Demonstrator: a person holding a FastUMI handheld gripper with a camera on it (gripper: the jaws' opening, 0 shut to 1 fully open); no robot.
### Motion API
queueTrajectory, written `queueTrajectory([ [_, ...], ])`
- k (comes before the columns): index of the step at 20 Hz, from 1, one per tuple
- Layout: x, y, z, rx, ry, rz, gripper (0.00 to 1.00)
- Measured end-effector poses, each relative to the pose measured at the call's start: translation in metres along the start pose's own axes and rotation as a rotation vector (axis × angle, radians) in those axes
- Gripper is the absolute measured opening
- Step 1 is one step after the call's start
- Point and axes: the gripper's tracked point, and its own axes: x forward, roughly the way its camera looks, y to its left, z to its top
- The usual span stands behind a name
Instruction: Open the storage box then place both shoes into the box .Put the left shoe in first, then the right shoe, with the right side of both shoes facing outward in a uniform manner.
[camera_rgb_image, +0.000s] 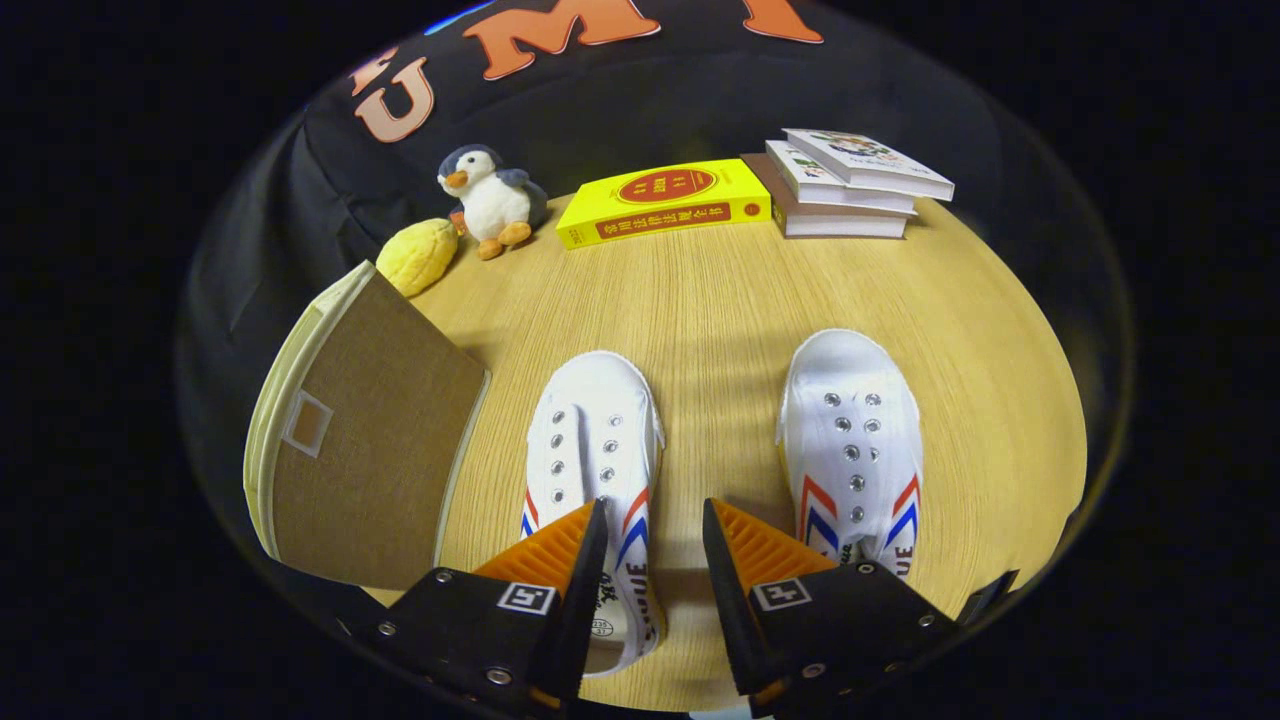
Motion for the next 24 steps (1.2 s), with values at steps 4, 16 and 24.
queueTrajectory([
  [4,0.012,0.001,-0.002,-0.038,0.033,0.004,0.54],
  [16,0.015,0.012,-0.002,-0.02,0.042,0.054,0.08],
  [24,-0.001,0.024,0.016,0.072,-0.039,0.09,0.0],
])
